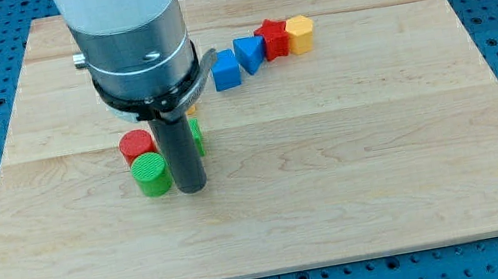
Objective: Push the green star to the top of the red circle
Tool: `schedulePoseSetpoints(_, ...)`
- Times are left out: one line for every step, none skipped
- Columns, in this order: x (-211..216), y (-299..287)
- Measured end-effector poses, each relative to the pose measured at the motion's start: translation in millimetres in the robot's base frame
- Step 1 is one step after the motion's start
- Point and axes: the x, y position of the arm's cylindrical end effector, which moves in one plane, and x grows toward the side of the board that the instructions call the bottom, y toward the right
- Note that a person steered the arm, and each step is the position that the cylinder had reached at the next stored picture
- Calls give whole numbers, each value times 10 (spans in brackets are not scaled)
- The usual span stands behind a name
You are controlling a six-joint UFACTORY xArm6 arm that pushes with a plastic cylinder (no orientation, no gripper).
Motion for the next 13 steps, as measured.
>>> schedulePoseSetpoints(-183, 0)
schedulePoseSetpoints(-260, -29)
schedulePoseSetpoints(-260, -31)
schedulePoseSetpoints(-353, -31)
schedulePoseSetpoints(-489, -31)
schedulePoseSetpoints(-510, 1)
schedulePoseSetpoints(-511, 444)
schedulePoseSetpoints(-624, 572)
schedulePoseSetpoints(-730, 493)
schedulePoseSetpoints(-801, 341)
schedulePoseSetpoints(-853, 132)
schedulePoseSetpoints(-928, -85)
schedulePoseSetpoints(-979, -211)
